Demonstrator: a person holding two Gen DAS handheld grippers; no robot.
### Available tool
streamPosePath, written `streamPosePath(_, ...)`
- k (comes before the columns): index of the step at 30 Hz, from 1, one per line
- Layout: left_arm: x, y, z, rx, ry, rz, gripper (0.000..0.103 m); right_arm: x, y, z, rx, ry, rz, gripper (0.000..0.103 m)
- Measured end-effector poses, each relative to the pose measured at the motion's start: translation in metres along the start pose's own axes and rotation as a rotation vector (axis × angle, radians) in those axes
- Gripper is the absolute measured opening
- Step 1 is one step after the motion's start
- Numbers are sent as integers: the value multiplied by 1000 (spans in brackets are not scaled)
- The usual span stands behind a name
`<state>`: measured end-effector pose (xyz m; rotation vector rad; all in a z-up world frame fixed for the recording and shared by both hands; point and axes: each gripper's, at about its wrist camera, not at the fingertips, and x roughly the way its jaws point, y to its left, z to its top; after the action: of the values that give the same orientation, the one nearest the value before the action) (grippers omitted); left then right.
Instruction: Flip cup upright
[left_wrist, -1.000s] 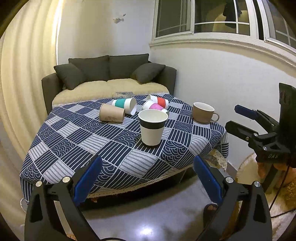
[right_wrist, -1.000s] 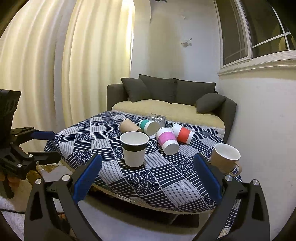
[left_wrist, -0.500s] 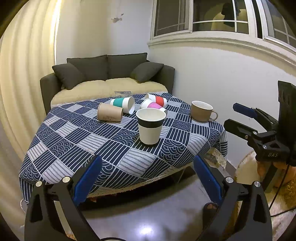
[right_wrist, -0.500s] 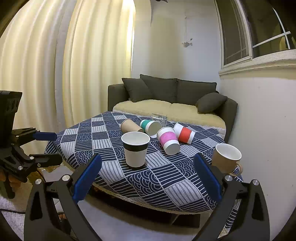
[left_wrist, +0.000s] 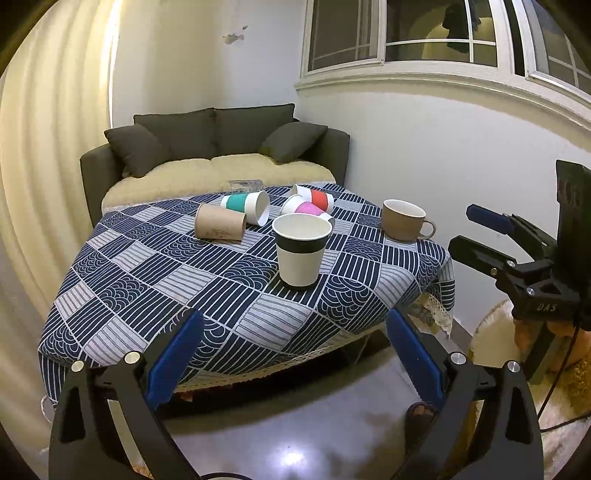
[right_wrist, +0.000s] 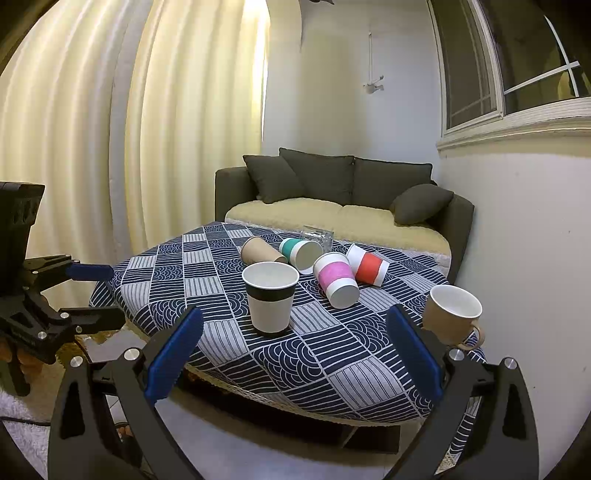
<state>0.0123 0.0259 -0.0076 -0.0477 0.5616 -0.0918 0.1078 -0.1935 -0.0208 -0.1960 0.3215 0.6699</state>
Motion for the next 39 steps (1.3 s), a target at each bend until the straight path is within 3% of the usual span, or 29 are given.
streamPosePath(39, 2, -2, 0, 7, 10, -1, 96, 3, 1, -1, 2, 13, 3, 98)
